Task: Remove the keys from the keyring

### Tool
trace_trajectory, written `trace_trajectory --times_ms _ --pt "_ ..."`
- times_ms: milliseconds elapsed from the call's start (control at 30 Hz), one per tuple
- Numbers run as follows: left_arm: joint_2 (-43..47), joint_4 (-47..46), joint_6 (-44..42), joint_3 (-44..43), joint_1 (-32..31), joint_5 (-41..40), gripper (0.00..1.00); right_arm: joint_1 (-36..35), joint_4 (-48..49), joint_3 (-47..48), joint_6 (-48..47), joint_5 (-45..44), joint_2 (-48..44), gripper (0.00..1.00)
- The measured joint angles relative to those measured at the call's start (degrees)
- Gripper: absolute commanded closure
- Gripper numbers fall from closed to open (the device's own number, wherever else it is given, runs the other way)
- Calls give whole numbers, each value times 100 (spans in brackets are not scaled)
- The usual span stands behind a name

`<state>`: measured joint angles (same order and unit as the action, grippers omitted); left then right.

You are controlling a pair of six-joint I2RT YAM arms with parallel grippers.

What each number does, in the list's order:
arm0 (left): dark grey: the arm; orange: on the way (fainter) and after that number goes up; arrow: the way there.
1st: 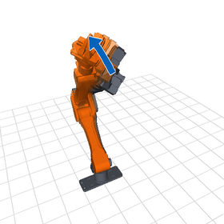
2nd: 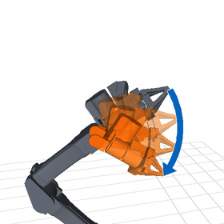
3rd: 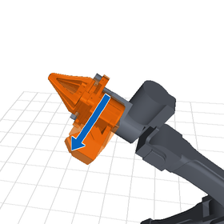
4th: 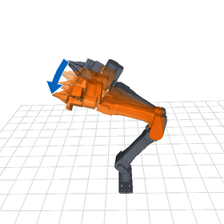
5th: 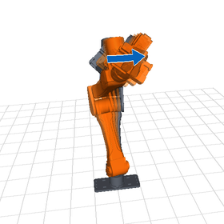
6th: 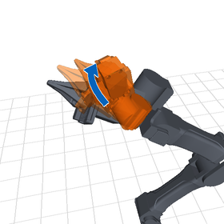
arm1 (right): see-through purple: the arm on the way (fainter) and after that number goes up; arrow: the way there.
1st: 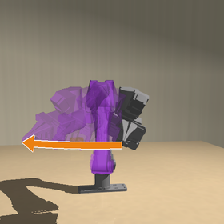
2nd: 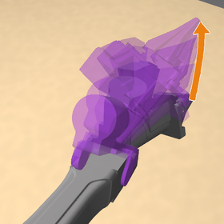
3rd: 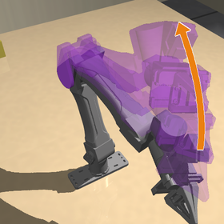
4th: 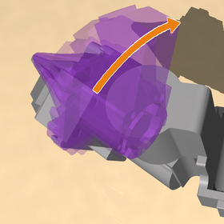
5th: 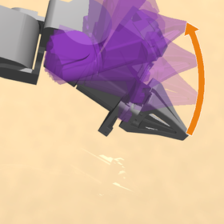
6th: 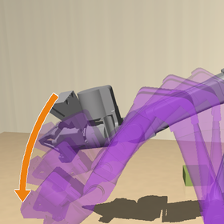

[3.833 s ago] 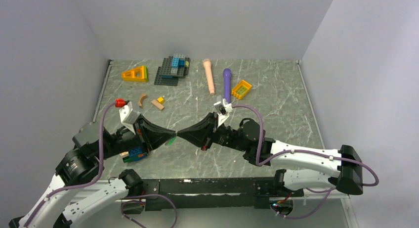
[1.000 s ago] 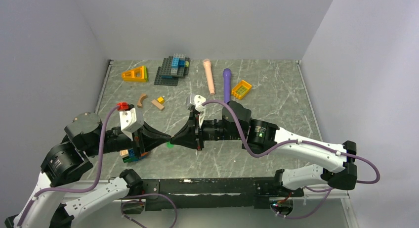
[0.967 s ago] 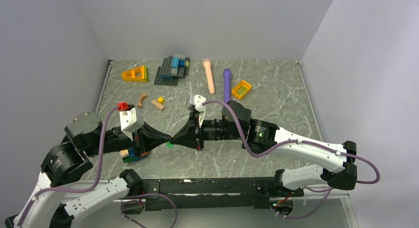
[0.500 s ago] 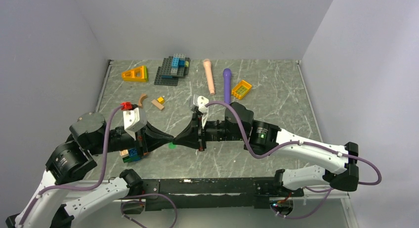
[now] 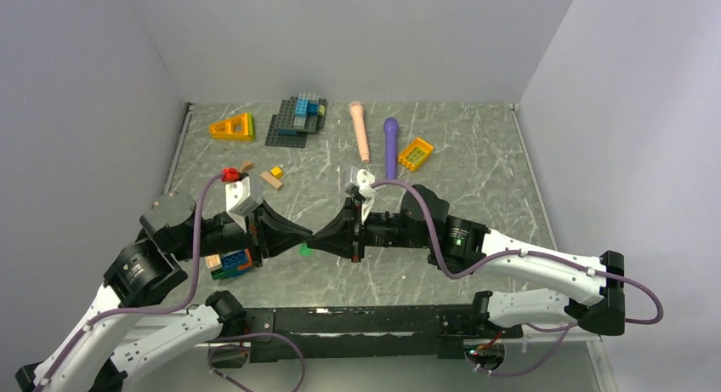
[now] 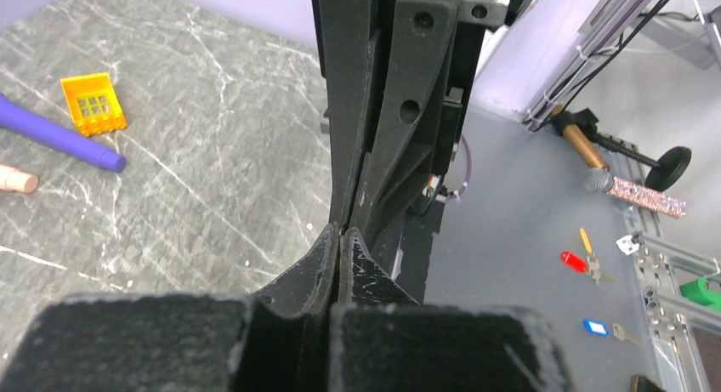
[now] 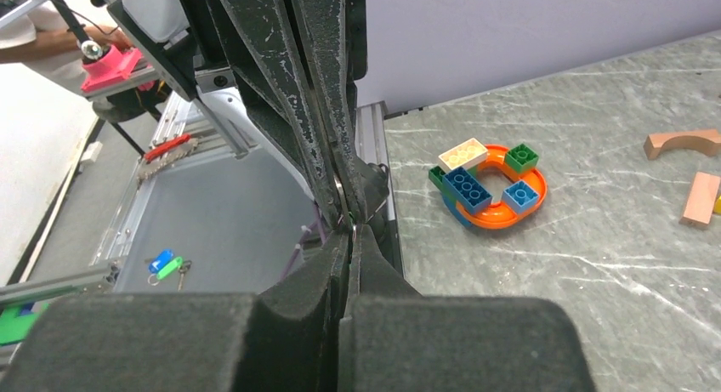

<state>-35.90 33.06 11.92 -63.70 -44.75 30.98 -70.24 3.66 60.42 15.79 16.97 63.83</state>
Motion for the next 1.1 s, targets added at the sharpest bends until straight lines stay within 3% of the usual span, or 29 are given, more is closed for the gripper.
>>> trace_trajectory --times_ms 367,1100 --pt "247 -1093 505 503 4 -164 100 4 638 -245 184 -116 -37 100" --pt "581 -1593 756 898 -13 -481 100 -46 1023 -461 275 -339 -118 100"
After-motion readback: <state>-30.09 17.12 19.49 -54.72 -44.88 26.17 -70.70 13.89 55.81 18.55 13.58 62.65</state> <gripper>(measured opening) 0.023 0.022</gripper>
